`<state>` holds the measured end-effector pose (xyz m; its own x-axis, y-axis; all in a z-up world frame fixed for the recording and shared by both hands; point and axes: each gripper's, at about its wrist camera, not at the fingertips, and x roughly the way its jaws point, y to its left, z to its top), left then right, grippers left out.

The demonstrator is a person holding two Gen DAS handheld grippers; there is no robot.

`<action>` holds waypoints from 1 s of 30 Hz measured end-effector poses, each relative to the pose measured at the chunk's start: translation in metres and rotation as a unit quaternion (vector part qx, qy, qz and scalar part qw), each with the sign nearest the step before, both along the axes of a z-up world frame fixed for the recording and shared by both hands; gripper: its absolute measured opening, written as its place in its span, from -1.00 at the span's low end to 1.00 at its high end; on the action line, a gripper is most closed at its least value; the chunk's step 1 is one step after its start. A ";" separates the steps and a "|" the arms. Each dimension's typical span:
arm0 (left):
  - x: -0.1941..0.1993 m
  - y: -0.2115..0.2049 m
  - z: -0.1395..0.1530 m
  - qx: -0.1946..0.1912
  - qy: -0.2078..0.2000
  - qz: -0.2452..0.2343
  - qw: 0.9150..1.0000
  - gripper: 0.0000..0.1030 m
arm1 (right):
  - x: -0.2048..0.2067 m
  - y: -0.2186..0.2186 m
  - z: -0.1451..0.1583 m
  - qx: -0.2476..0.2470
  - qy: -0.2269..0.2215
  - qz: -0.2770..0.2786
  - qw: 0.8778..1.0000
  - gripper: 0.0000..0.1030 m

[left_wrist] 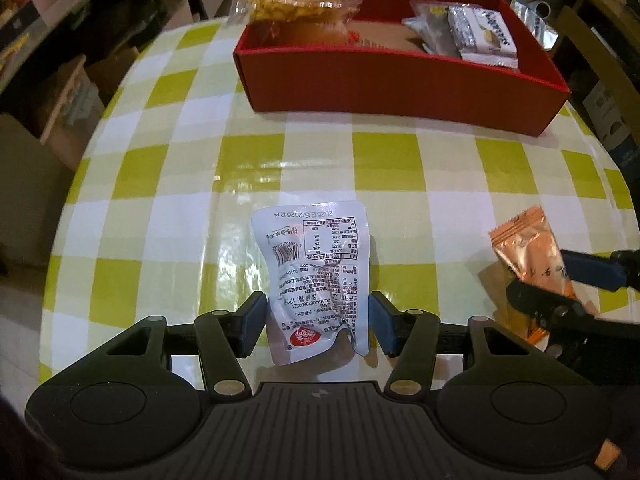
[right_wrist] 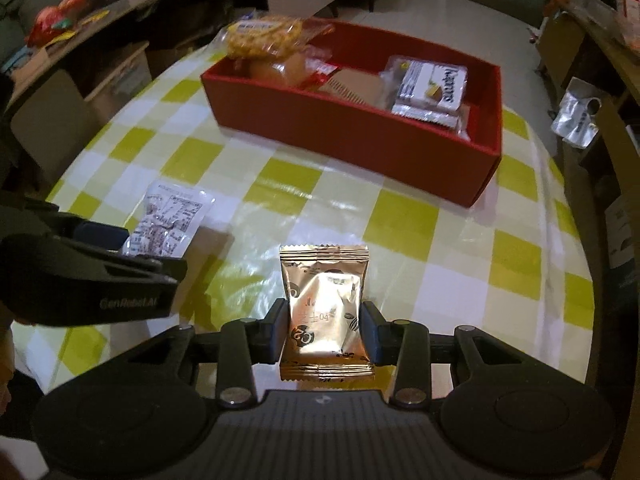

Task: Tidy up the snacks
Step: 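Grasp the white printed pouch with the left tool while the right tool grasps the gold foil packet, then lift both held packets and carry them over the red box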

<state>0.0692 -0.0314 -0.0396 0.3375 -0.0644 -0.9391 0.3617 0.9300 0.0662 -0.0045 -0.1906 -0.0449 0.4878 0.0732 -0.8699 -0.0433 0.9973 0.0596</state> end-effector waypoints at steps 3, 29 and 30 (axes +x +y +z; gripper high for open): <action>0.001 -0.002 0.003 0.005 -0.018 -0.006 1.000 0.22 | 0.002 -0.003 0.004 -0.002 -0.007 -0.004 1.000 -0.04; 0.000 -0.013 0.028 0.010 -0.093 -0.030 0.995 0.23 | 0.011 -0.014 0.029 -0.012 -0.057 -0.027 0.998 -0.04; 0.000 -0.013 0.029 0.010 -0.094 -0.030 0.995 0.23 | 0.011 -0.015 0.030 -0.013 -0.059 -0.027 0.998 -0.04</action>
<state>0.0689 -0.0448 -0.0110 0.5031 -0.0724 -0.8612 0.3966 0.9047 0.1556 0.0069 -0.2051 -0.0153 0.5893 0.0217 -0.8076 0.0054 0.9995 0.0308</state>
